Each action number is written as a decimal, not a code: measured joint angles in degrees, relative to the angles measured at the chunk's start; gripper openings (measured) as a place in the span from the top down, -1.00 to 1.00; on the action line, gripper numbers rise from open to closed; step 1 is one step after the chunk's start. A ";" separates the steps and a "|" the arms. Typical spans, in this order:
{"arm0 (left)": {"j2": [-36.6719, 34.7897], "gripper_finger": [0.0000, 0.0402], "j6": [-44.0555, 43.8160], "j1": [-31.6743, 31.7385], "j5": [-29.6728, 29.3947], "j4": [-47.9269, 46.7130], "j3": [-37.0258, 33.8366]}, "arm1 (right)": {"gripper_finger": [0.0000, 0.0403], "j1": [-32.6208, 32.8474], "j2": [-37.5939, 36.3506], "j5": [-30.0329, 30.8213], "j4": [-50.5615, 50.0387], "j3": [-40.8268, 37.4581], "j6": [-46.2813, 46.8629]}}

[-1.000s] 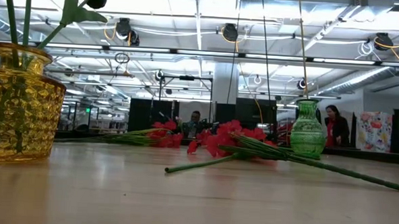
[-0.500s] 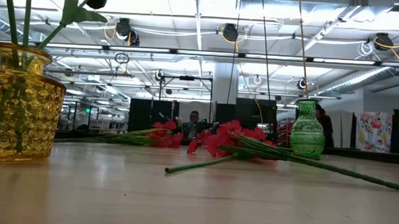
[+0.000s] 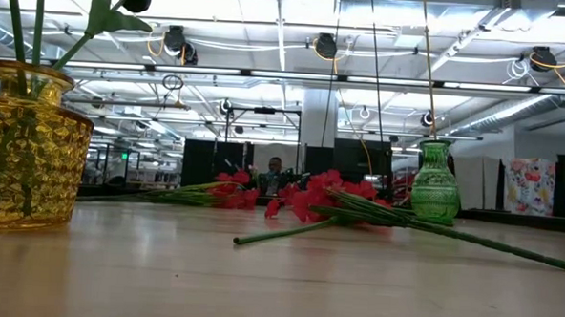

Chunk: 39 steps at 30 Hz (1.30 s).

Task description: Sort flowers into vase by color

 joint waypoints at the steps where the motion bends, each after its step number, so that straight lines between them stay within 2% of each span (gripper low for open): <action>1: 0.00 0.96 -0.02 -0.01 0.00 -0.27 0.00 | 0.70 0.00 -0.36 -0.02 0.00 0.00 -0.49; 5: -0.62 0.95 -0.02 -0.01 1.33 -0.41 0.00 | 0.34 0.01 -3.66 2.74 -0.60 0.00 -2.81; 11: -4.34 0.95 -1.78 -0.01 8.56 -0.13 0.00 | -0.09 0.39 -13.26 7.57 -1.30 0.08 -5.83; 15: -7.21 0.95 -2.99 0.01 13.19 3.11 0.00 | -0.20 0.39 -19.14 7.74 1.43 -0.63 -7.85; 19: -9.17 0.95 -2.86 0.01 19.01 12.41 0.00 | -0.21 0.37 -23.75 7.20 10.56 -8.24 -10.73; 23: -10.29 0.95 -2.76 0.83 26.35 22.85 0.07 | -0.15 0.38 -28.37 4.53 27.10 -23.46 -13.55; 27: -10.25 0.95 -4.62 1.76 31.16 30.88 0.07 | -0.07 0.39 -31.36 -1.41 54.53 -41.01 -17.38; 31: -9.54 0.95 -7.94 2.76 37.99 39.30 -0.71 | 0.01 0.39 -30.06 -8.80 84.53 -54.46 -20.29; 35: -7.69 0.95 -10.21 3.24 41.91 48.04 -3.24 | 0.05 0.39 -25.28 -13.24 105.81 -60.50 -20.46; 39: -4.97 0.95 -10.24 3.20 42.03 51.94 -3.45 | 0.01 0.39 -20.14 -15.58 110.93 -59.40 -20.20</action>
